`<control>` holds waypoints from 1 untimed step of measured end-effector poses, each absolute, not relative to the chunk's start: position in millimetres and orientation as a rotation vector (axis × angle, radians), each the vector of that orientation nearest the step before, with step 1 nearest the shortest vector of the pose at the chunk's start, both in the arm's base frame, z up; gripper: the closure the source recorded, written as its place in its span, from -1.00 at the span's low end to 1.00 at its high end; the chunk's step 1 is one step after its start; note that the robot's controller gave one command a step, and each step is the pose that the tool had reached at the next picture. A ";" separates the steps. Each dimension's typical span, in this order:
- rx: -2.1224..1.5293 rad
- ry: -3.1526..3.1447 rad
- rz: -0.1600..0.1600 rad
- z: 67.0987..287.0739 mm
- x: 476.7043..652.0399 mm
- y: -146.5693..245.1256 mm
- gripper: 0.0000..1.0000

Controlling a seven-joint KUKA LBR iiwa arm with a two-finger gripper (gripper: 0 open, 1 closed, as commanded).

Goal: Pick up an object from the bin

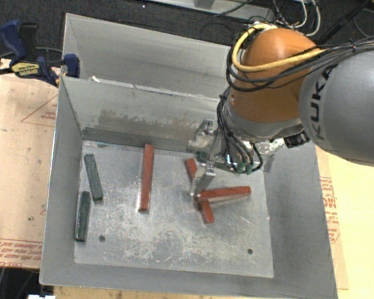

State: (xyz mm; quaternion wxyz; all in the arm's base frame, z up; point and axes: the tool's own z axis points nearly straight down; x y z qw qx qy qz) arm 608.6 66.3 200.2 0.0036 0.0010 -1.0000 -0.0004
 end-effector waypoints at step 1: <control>0.002 -3.143 -0.002 205.1 610.2 66.0 -1.00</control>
Offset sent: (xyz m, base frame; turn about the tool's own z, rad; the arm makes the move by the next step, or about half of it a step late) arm -0.0242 -0.0910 -0.0488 -0.3279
